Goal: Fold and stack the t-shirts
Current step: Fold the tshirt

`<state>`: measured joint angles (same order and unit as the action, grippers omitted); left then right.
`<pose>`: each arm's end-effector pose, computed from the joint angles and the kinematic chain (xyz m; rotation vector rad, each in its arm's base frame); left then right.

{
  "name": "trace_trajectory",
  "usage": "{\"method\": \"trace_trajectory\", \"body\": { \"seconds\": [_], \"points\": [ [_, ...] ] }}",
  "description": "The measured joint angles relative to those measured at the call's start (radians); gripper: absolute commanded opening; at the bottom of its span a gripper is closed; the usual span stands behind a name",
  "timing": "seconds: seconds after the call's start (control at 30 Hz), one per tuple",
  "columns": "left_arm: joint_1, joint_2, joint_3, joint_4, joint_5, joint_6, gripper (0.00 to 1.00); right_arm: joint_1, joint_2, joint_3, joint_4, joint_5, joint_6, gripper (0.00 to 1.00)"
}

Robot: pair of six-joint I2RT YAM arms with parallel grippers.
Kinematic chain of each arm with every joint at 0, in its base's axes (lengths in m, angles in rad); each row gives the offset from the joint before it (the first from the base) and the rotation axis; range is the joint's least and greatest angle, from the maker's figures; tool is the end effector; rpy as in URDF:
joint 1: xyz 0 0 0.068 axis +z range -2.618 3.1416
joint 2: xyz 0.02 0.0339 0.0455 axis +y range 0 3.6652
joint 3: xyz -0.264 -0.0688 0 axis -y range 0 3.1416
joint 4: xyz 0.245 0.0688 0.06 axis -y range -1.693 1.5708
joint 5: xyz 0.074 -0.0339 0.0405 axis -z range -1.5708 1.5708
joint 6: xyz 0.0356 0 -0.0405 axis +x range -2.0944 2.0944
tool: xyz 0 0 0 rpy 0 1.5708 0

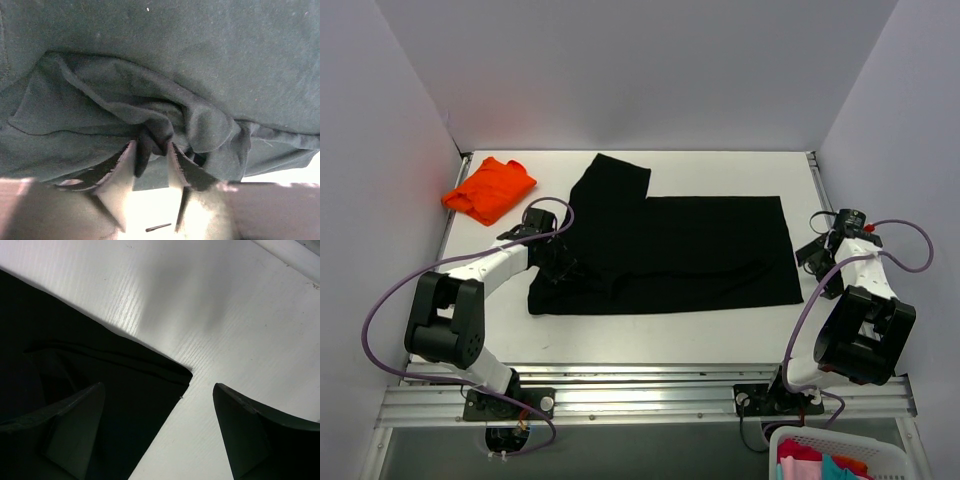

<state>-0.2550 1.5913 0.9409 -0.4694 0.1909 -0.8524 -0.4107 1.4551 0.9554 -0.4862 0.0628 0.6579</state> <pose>0.2927 -0.0833 0.1788 -0.7659 2.6964 -0.5663 0.2685 -0.1193 0.2197 1.3212 2.1855 0.0152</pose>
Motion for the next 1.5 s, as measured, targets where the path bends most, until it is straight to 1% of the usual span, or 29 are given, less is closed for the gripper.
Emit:
{"method": "trace_trajectory", "body": {
  "seconds": [0.03, 0.1, 0.13, 0.17, 0.27, 0.47, 0.63, 0.83, 1.0, 1.23, 1.4, 1.5],
  "points": [
    [0.0, 0.0, 0.0, 0.002, 0.0, 0.0, 0.3, -0.002, 0.0, -0.001, 0.003, 0.0, 0.0, 0.85],
    [-0.001, 0.0, 0.0, 0.003, 0.0, 0.001, 0.28, -0.006, 0.0, -0.006, 0.01, 0.0, 0.0, 0.84],
    [-0.001, 0.0, 0.0, 0.003, 0.0, 0.002, 0.24, -0.007, 0.002, -0.011, 0.011, 0.0, 0.0, 0.84],
    [-0.002, 0.0, 0.0, 0.003, 0.0, 0.002, 0.13, -0.008, 0.002, -0.014, 0.011, 0.0, 0.0, 0.84],
    [-0.002, 0.0, 0.003, 0.002, 0.0, 0.002, 0.03, -0.009, 0.008, -0.019, 0.011, -0.001, -0.001, 0.84],
    [-0.002, 0.023, 0.066, -0.003, -0.001, 0.004, 0.02, -0.009, 0.011, -0.019, 0.011, -0.003, -0.001, 0.83],
    [-0.002, 0.046, 0.167, -0.013, 0.0, 0.002, 0.02, -0.01, 0.011, -0.019, 0.012, -0.005, -0.001, 0.83],
    [-0.002, 0.11, 0.277, -0.011, 0.001, -0.004, 0.02, -0.016, 0.011, -0.022, 0.012, -0.007, -0.004, 0.82],
    [-0.001, 0.178, 0.296, -0.013, 0.003, -0.019, 0.02, -0.02, 0.011, -0.022, 0.012, -0.008, -0.005, 0.82],
    [0.018, 0.288, 0.343, -0.045, -0.004, -0.082, 0.02, -0.021, 0.011, -0.023, 0.012, -0.008, -0.007, 0.82],
    [0.055, 0.3, 0.347, -0.073, -0.028, -0.126, 0.02, -0.021, 0.011, -0.023, 0.012, -0.009, -0.009, 0.82],
    [0.076, 0.307, 0.377, -0.086, -0.034, -0.14, 0.02, -0.021, 0.011, -0.023, 0.012, -0.011, -0.01, 0.82]
  ]
}}
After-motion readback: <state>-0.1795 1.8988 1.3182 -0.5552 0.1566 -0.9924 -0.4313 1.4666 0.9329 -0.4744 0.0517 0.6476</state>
